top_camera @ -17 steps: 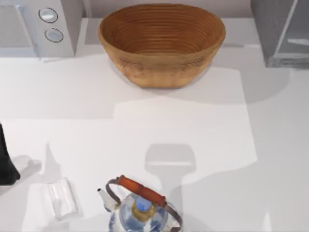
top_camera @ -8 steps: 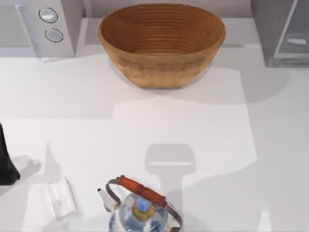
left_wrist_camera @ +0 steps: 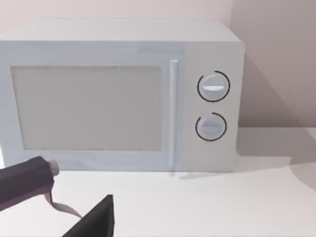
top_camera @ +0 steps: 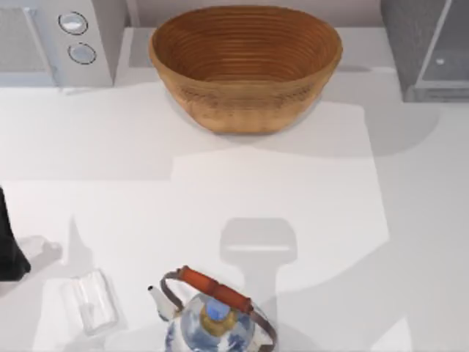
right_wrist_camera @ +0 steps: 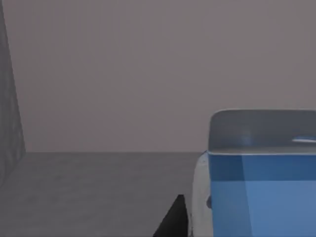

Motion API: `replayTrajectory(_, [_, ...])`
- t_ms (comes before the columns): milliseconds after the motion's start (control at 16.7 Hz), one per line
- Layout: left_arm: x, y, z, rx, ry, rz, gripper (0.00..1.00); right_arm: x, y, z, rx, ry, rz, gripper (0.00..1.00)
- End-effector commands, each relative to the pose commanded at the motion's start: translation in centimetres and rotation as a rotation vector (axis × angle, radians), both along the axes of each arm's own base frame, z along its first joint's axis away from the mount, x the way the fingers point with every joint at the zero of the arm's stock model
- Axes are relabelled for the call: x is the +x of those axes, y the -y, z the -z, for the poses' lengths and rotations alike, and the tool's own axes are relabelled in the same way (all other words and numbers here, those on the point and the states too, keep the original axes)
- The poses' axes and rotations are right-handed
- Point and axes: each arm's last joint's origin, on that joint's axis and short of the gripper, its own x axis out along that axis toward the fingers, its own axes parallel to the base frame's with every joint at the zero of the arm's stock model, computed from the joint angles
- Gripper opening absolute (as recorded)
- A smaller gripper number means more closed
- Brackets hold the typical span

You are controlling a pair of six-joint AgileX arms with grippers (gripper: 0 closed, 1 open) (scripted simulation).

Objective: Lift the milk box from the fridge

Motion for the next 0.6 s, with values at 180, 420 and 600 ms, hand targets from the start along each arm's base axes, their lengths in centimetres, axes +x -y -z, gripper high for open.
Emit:
replayTrajectory(180, [0.0, 0.0, 0.0, 0.000, 0.000, 0.000, 1.00, 0.0, 0.0, 0.2, 0.002, -0.001, 0.000, 0.00])
replayTrajectory(420, [0.0, 0.0, 0.0, 0.000, 0.000, 0.000, 1.00, -1.2, 0.0, 0.2, 0.002, -0.002, -0.003, 0.00])
replayTrajectory(600, [0.0, 0.0, 0.0, 0.000, 0.000, 0.000, 1.00, -3.7, 0.1, 0.4, 0.004, -0.011, -0.002, 0.00])
